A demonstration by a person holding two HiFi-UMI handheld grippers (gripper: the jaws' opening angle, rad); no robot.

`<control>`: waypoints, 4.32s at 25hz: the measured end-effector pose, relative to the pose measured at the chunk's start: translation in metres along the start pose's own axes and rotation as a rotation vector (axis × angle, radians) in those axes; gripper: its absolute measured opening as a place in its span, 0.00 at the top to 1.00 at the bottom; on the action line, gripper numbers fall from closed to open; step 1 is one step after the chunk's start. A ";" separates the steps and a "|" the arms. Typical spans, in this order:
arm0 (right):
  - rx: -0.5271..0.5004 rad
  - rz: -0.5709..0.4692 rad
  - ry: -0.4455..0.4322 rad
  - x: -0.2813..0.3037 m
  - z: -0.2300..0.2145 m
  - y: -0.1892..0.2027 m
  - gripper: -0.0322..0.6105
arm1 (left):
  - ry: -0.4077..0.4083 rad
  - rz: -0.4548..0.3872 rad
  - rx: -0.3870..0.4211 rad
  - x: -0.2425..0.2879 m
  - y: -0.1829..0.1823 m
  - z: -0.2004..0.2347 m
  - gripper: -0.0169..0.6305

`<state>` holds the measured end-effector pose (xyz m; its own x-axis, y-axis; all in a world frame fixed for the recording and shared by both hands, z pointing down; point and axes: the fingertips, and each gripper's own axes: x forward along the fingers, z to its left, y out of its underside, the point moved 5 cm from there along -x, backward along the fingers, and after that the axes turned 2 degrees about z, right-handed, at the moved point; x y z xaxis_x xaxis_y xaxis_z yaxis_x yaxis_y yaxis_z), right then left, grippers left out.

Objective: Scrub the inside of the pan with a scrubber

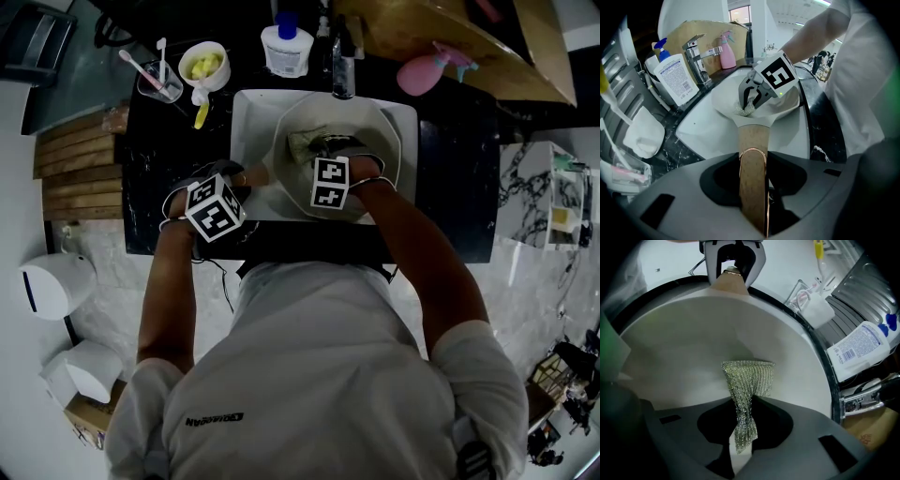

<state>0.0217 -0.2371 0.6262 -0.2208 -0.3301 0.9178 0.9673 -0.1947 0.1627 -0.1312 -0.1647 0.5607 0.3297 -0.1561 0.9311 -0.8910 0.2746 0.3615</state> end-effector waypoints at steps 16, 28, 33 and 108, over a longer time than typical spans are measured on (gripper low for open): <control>0.031 -0.053 -0.214 -0.027 0.042 -0.011 0.82 | -0.005 -0.002 0.005 0.000 0.000 -0.001 0.72; 0.089 -0.063 -0.465 -0.049 0.074 -0.006 0.82 | -0.011 -0.001 0.007 0.000 0.000 -0.001 0.72; 0.138 -0.071 -0.540 -0.054 0.079 -0.004 0.82 | -0.010 -0.002 0.007 0.000 -0.001 -0.001 0.72; 0.313 0.387 -0.311 -0.022 0.039 0.093 0.82 | -0.015 -0.004 0.014 0.000 0.000 -0.002 0.72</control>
<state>0.1217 -0.2126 0.6355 0.1568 -0.0270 0.9873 0.9717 0.1832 -0.1493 -0.1310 -0.1630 0.5605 0.3290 -0.1711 0.9287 -0.8940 0.2602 0.3647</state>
